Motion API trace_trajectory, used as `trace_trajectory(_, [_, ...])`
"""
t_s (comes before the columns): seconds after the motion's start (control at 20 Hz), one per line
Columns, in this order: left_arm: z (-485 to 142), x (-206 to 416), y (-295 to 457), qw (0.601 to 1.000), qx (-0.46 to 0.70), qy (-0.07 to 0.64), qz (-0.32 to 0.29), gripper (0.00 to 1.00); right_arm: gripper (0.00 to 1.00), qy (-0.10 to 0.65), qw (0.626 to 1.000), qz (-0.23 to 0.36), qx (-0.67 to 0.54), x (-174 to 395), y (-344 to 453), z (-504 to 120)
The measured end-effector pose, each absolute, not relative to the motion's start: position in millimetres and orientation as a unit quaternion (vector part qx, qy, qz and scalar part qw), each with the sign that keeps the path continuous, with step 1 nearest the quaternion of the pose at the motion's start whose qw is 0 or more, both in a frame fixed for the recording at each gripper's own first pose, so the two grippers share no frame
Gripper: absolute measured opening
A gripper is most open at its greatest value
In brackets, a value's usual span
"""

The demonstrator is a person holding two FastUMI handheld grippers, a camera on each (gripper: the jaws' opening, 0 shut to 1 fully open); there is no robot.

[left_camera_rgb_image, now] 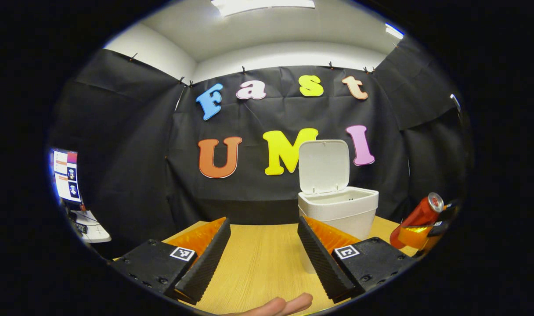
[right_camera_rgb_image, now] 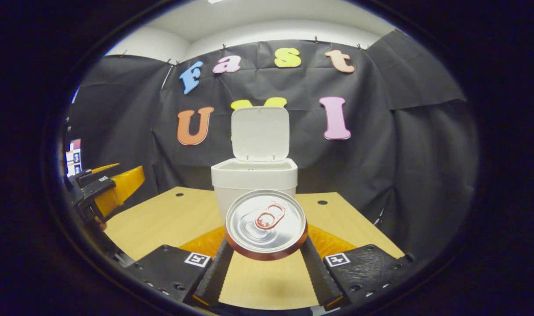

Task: Press the lid of the desktop garbage bin to open it, pick up the crumpled paper on the desktop and throw it into the bin, then pick up the pop can on the desktop and drop it into the bin, and finally close the garbage bin lid.

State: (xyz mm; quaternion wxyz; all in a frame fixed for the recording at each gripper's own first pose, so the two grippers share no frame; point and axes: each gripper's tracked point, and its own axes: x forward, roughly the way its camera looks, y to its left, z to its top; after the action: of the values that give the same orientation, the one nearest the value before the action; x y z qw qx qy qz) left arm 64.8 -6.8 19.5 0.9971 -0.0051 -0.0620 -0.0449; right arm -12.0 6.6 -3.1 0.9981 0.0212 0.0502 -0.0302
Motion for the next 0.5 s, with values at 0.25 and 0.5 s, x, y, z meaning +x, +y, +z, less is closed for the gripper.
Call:
trace_trajectory(0.25, [10, 64, 7, 0.997, 0.002, -0.061, -0.046, 0.99, 0.79, 0.019, 1.0, -0.024, 0.005, -8, 26, 34])
trace_trajectory(0.5, [-8, 66, 15, 0.998, 0.01, -0.051, -0.044, 0.95, 0.79, -0.009, 1.0, -0.004, 0.001, 7, 46, 95])
